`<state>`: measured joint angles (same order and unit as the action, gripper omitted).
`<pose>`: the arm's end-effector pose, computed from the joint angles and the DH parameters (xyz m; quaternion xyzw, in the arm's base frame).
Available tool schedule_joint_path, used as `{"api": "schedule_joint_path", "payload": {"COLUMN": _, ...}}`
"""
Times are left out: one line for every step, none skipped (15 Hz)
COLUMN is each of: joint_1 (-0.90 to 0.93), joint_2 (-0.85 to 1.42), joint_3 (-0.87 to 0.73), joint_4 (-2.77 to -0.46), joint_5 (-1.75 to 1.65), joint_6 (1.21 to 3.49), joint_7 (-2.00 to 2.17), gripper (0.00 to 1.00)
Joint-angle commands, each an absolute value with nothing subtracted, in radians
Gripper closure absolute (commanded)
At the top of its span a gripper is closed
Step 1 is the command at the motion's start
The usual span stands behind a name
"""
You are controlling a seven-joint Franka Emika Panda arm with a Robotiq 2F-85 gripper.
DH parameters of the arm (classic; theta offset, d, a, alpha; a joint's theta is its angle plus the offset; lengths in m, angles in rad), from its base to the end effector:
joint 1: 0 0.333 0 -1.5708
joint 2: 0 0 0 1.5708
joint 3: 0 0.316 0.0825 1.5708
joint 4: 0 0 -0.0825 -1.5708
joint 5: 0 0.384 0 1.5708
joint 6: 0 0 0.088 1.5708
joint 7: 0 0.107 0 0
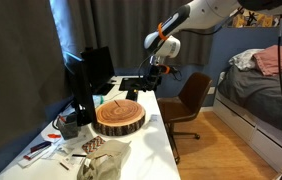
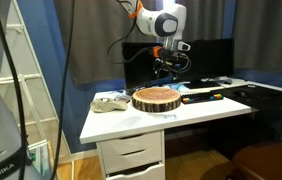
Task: Place the log pillow on the chair
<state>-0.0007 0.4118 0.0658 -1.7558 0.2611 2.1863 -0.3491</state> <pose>0.6550 0.0484 0.3384 -0.9844 -0.1282 -0.0259 0.1175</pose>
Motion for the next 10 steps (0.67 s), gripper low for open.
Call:
{"api": "schedule_joint_path", "payload": {"joint_1": -0.021, "joint_2": 0.434, "joint_3": 0.093, "joint_4": -1.729, "joint_5": 0.261, "joint_6": 2.169, "joint_7": -0.358, "gripper": 0.00}}
{"api": "schedule_joint_path", "payload": {"joint_1": -0.025, "joint_2": 0.448, "joint_3": 0.099, "joint_4": -1.709, "joint_5": 0.264, "joint_6": 2.157, "joint_7": -0.366, "gripper": 0.00}}
{"api": "schedule_joint_path", "payload": {"joint_1": -0.027, "joint_2": 0.454, "joint_3": 0.101, "joint_4": -1.697, "joint_5": 0.265, "joint_6": 2.149, "joint_7": -0.370, "gripper": 0.00}}
{"api": "schedule_joint_path", "payload": {"joint_1": -0.028, "joint_2": 0.455, "joint_3": 0.101, "joint_4": -1.691, "joint_5": 0.266, "joint_6": 2.144, "joint_7": -0.372, "gripper": 0.00}}
{"api": "schedule_joint_path", "payload": {"joint_1": -0.030, "joint_2": 0.455, "joint_3": 0.102, "joint_4": -1.687, "joint_5": 0.266, "joint_6": 2.142, "joint_7": -0.373, "gripper": 0.00}}
{"api": "schedule_joint_path", "payload": {"joint_1": -0.031, "joint_2": 0.455, "joint_3": 0.102, "joint_4": -1.686, "joint_5": 0.266, "joint_6": 2.141, "joint_7": -0.374, "gripper": 0.00}}
{"api": "schedule_joint_path", "payload": {"joint_1": -0.031, "joint_2": 0.455, "joint_3": 0.103, "joint_4": -1.685, "joint_5": 0.267, "joint_6": 2.141, "joint_7": -0.375, "gripper": 0.00}}
{"api": "schedule_joint_path", "payload": {"joint_1": -0.031, "joint_2": 0.455, "joint_3": 0.103, "joint_4": -1.685, "joint_5": 0.267, "joint_6": 2.141, "joint_7": -0.375, "gripper": 0.00}}
{"api": "schedule_joint_path", "payload": {"joint_1": -0.039, "joint_2": 0.489, "joint_3": 0.108, "joint_4": -1.650, "joint_5": 0.281, "joint_6": 2.128, "joint_7": -0.383, "gripper": 0.00}}
{"api": "schedule_joint_path", "payload": {"joint_1": -0.045, "joint_2": 0.515, "joint_3": 0.113, "joint_4": -1.629, "joint_5": 0.293, "joint_6": 2.123, "joint_7": -0.393, "gripper": 0.00}}
